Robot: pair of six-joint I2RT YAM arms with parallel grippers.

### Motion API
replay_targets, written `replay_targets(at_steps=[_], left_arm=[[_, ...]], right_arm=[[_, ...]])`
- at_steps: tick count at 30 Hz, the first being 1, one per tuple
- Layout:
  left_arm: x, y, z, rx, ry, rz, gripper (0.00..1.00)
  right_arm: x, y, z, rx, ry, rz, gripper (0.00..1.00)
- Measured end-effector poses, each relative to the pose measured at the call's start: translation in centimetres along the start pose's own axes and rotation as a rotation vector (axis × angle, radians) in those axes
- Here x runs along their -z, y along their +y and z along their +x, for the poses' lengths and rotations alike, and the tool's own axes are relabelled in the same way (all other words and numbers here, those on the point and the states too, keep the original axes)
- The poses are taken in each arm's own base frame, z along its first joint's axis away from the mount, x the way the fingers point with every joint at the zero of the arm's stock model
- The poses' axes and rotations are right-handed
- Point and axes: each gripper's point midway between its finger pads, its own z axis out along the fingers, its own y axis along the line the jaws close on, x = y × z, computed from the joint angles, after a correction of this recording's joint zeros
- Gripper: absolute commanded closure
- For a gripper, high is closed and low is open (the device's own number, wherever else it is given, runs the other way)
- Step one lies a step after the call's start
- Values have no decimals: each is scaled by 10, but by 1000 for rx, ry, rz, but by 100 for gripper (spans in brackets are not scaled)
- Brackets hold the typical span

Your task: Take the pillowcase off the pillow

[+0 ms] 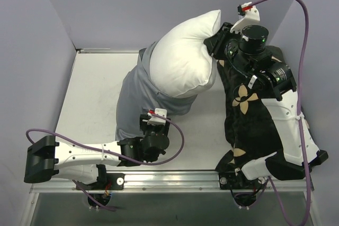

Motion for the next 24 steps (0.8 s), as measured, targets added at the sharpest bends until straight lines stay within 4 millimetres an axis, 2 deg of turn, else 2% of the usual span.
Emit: replay_targets(at_steps=[1,3,4,5,9,12,16,20,22,24], left_arm=[[-1,2,-1,2,-11,-20,55],[-2,6,-2,6,-26,-49,73],[-2,7,-2,6,-29,-58,92],[-3,8,-1,13,-30,-64,100],[-5,13,10,33,-9,-84,100],[-9,19,30,55,35,-111,100],[-18,33,75,72,154,-148,100],[-26,61,127,91,314,-229,100],[-26,70,144,114,379,-257,100],[-25,72,148,142,404,-263,100]], right_arm=[[0,0,0,1,1,1,100],[1,-1,0,3,1,6,100],[2,-2,-1,4,2,9,100],[3,-2,-1,5,3,9,100],[6,-1,-3,12,3,10,100],[9,-3,-6,21,-1,16,100],[14,-4,-12,28,-13,27,100],[17,-7,-18,30,-29,39,100],[19,-8,-20,30,-33,44,100],[19,-11,-22,29,-37,52,100]])
